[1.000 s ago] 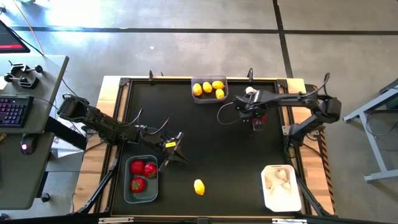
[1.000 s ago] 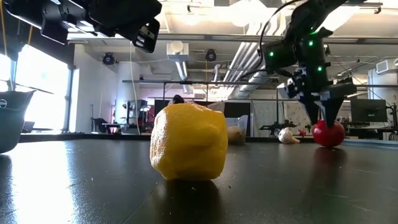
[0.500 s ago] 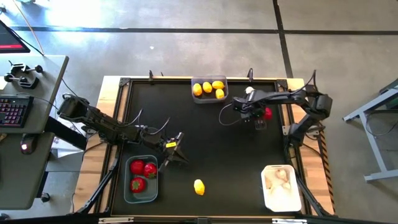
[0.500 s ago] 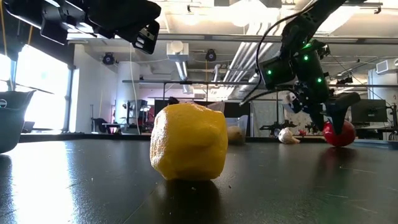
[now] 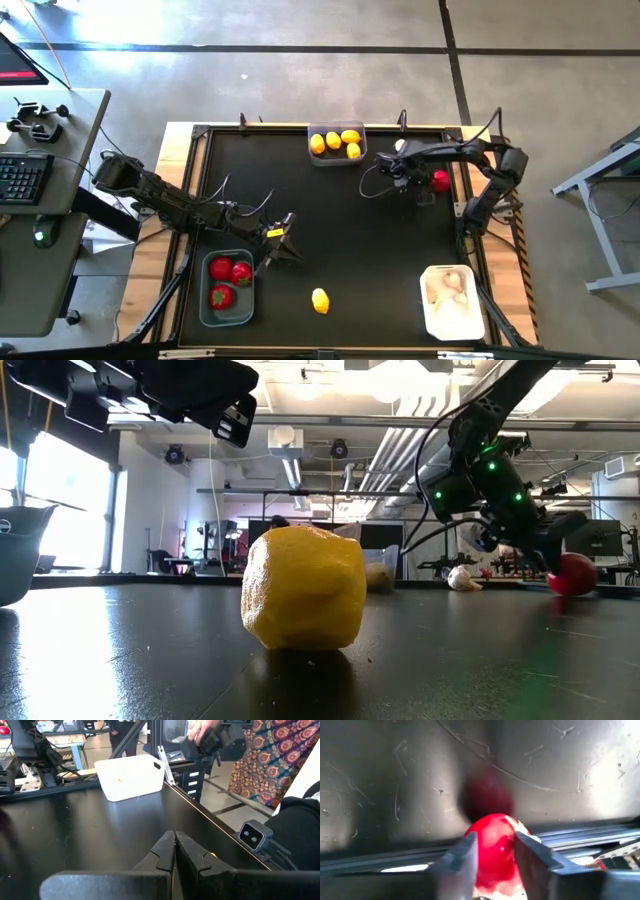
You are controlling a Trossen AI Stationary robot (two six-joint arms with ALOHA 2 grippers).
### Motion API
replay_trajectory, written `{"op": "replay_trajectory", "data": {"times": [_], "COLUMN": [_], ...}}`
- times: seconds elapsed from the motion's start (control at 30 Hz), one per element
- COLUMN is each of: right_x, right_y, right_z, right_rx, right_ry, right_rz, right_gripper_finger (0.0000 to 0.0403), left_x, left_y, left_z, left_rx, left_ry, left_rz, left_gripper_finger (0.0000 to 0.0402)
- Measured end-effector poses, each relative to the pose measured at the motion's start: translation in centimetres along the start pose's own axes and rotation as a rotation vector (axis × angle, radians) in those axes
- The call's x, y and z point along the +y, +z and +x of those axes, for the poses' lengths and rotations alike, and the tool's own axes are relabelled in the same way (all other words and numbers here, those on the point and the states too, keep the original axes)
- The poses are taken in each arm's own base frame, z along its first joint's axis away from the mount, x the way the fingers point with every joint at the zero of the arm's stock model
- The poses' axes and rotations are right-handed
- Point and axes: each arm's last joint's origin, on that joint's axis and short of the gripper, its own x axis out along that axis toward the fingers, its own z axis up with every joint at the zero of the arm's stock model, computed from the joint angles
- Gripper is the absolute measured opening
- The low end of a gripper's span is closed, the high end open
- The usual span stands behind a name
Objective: Sort produce into baskets
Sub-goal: Put the tomato into the dark green bin
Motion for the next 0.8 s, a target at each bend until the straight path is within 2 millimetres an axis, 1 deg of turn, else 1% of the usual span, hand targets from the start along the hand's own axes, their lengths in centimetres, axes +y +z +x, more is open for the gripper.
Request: {"op": "replay_trajectory", "data": {"times": [0.17,0.23,0.37,0.5,0.7,0.8], "right_x": [-0.3,-0.2,-0.2,-0.1,0.0,-0.1], "right_y": [-0.2,-0.2,-0.3,-0.6,-2.0,-2.8], "right_z": [0.1,0.1,0.1,-0.3,-1.6,-2.1], "right_rx": [0.006,0.011,0.004,-0.02,-0.084,-0.092], "right_ry": [0.01,0.012,0.023,0.024,0.004,-0.054], "right_rz": [0.03,0.026,0.044,0.05,0.077,0.116], "right_gripper_finger": [0.003,0.0008,0.0015,0.0002,0.0001,0.0006], "left_x": [0.0,0.0,0.0,0.0,0.0,0.0], "left_y": [0.0,0.0,0.0,0.0,-0.1,-0.1], "left_z": [0.0,0.0,0.0,0.0,0.0,0.0], "left_rx": [0.0,0.0,0.001,0.002,0.009,0.009], "left_ry": [0.0,0.0,0.0,0.0,-0.001,-0.001], "left_rz": [0.0,0.0,0.0,0.0,-0.002,-0.002], "left_gripper_finger": [0.0,0.0,0.0,0.0,0.0,0.0]}}
